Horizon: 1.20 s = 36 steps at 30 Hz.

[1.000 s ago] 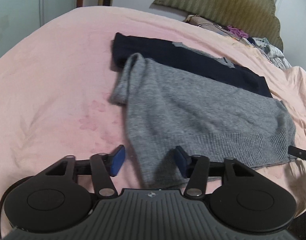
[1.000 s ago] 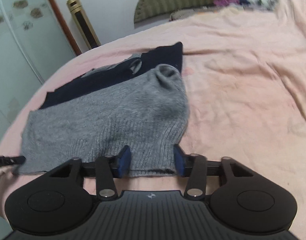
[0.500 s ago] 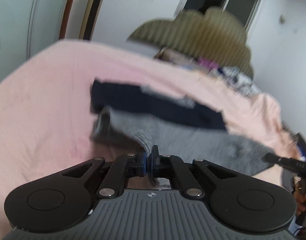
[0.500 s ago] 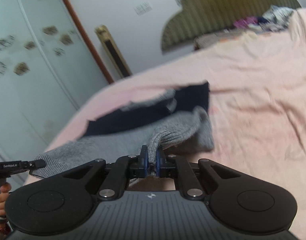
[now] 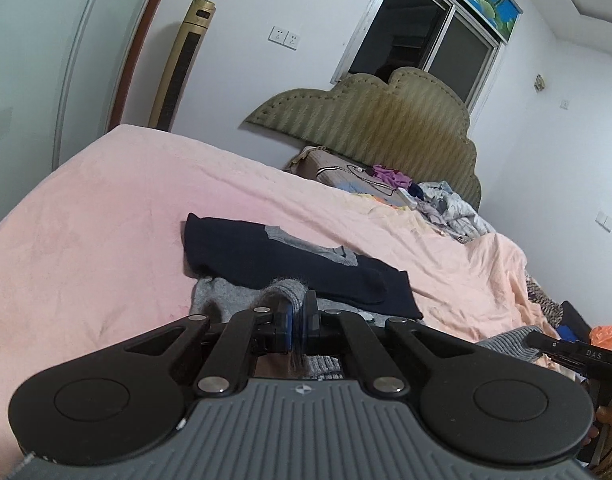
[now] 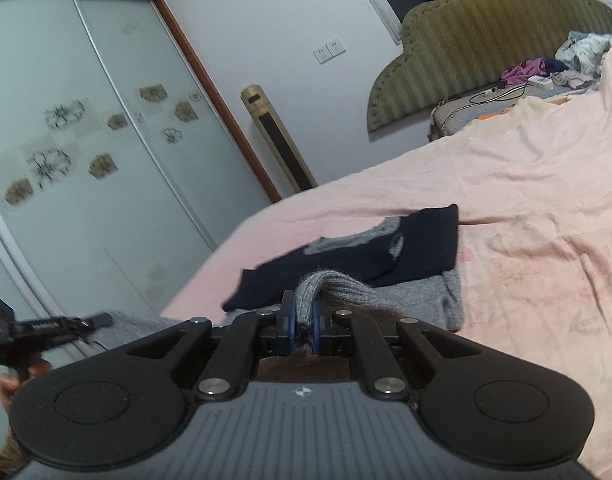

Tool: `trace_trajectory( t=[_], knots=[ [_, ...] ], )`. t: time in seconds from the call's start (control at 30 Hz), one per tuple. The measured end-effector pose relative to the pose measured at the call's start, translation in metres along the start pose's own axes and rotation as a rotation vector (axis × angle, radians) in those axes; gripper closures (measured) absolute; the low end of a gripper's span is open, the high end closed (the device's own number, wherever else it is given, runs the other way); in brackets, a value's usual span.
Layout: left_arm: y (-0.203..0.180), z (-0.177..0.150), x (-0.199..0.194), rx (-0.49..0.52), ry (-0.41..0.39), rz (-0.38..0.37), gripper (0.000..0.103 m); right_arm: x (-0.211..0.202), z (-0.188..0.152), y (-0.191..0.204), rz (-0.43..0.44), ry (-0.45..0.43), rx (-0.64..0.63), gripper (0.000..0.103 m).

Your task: Fold small clothes

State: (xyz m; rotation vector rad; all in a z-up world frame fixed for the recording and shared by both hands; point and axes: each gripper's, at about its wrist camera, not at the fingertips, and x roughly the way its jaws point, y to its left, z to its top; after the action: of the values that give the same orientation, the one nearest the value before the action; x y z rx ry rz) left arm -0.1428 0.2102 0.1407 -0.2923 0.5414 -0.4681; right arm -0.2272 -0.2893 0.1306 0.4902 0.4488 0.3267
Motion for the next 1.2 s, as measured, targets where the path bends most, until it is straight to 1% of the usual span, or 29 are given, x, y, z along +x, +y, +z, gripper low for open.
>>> trace_trajectory(
  t=[0.07,0.13,0.23,0.3,0.4,0.5,0.6,0.67,0.73,0.77,0.83,0.87,0.9,1.0,1.03,1.13,1.2],
  knots=[
    [0.002,0.001,-0.002,-0.011,-0.018,-0.012,0.099,-0.005,0.002,-0.001,0.035,-0.023,0.027,0.095],
    [0.005,0.004,-0.003,-0.027,-0.055,-0.041,0.099,-0.008,0.006,-0.003,0.063,-0.055,0.052,0.095],
    [0.008,0.016,0.006,-0.058,-0.100,-0.034,0.099,-0.002,0.015,-0.010,0.072,-0.104,0.082,0.095],
    [0.010,0.029,0.023,-0.088,-0.100,-0.027,0.099,0.009,0.023,-0.016,0.068,-0.124,0.095,0.095],
    [0.010,0.044,0.049,-0.116,-0.081,-0.017,0.099,0.032,0.035,-0.024,0.049,-0.136,0.106,0.095],
    [0.003,0.055,0.069,-0.095,-0.080,0.037,0.099,0.052,0.046,-0.032,0.025,-0.152,0.103,0.096],
    [0.001,0.065,0.084,-0.092,-0.063,0.048,0.099,0.068,0.057,-0.039,-0.002,-0.172,0.096,0.097],
    [0.000,0.070,0.097,-0.090,-0.052,0.058,0.099,0.080,0.062,-0.045,-0.019,-0.166,0.090,0.097],
    [0.001,0.072,0.107,-0.088,-0.036,0.090,0.099,0.094,0.062,-0.047,-0.080,-0.121,0.018,0.096],
    [0.000,0.072,0.110,-0.087,-0.030,0.093,0.099,0.101,0.058,-0.044,-0.132,-0.081,-0.042,0.096],
    [0.002,0.071,0.114,-0.086,-0.019,0.089,0.099,0.114,0.044,-0.040,-0.203,0.018,-0.149,0.094],
    [0.003,0.071,0.115,-0.085,-0.015,0.089,0.099,0.120,0.035,-0.041,-0.219,0.077,-0.173,0.094],
    [0.005,0.070,0.116,-0.085,-0.013,0.092,0.099,0.125,0.027,-0.046,-0.225,0.132,-0.160,0.094],
    [0.009,0.068,0.118,-0.094,-0.009,0.090,0.099,0.137,0.004,-0.072,-0.177,0.256,0.012,0.094],
    [0.009,0.068,0.119,-0.096,-0.006,0.088,0.099,0.140,-0.003,-0.082,-0.172,0.275,0.066,0.094],
    [0.010,0.068,0.120,-0.094,0.005,0.091,0.099,0.149,-0.018,-0.105,-0.202,0.314,0.191,0.094],
    [0.010,0.067,0.120,-0.090,0.009,0.091,0.099,0.148,-0.028,-0.112,-0.158,0.322,0.268,0.093]
  ],
)
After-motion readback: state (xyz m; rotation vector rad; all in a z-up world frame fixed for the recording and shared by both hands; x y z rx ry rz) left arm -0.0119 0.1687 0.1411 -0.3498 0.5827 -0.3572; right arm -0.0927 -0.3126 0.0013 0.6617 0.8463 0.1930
